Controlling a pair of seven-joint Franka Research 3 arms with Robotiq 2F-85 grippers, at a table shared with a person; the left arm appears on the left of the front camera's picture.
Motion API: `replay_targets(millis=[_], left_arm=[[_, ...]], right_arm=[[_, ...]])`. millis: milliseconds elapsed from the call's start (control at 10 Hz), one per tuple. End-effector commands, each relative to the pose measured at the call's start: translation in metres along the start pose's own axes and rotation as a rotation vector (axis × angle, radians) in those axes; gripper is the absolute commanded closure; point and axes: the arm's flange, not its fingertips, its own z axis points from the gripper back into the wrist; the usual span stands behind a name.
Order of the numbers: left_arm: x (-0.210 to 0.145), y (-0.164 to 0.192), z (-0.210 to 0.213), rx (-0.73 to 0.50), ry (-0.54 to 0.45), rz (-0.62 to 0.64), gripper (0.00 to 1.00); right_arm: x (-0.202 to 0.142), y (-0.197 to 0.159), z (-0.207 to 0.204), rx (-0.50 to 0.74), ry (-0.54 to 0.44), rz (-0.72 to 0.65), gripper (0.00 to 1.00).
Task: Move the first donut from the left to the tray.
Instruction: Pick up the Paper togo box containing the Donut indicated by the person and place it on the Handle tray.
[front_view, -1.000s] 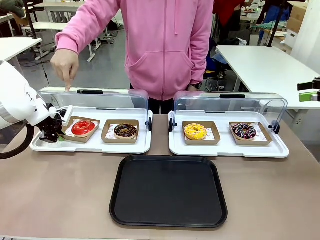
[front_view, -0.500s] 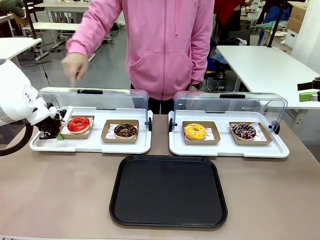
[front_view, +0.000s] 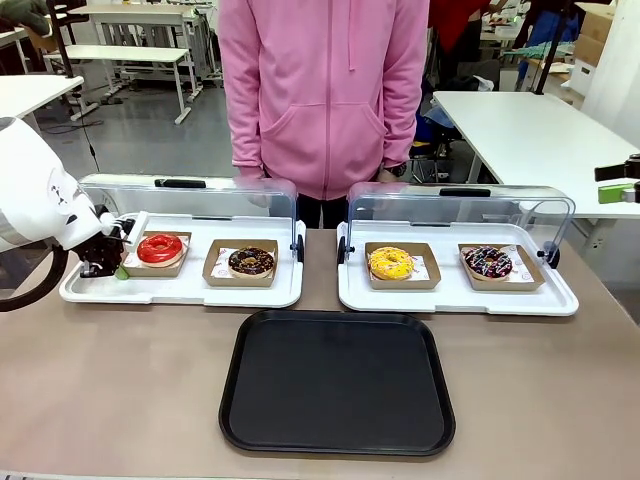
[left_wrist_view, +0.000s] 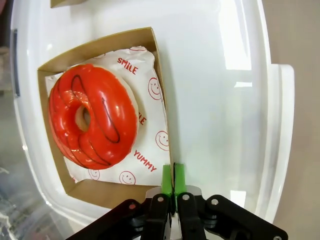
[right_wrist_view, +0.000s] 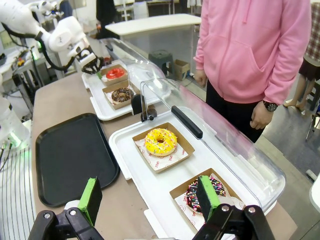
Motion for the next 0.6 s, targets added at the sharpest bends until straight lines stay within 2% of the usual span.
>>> replay_targets(millis=[0,300,500], left_arm=[[0.014,-0.009,0.019,0.056,0.013,-0.018,0.98],[0.039,-0.022,0.053,0.144,0.008,-0.024,0.98],[0.057,-0.031,0.069,0.152,0.013,-0.043,0.98]], right_arm=[[0.002,-0.003,-0.002,-0.002,-0.034,0.018,0.00],[0.002,-0.003,-0.002,-0.002,-0.034,0.018,0.00],[0.002,-0.003,-0.002,-0.002,-0.034,0.018,0.00]])
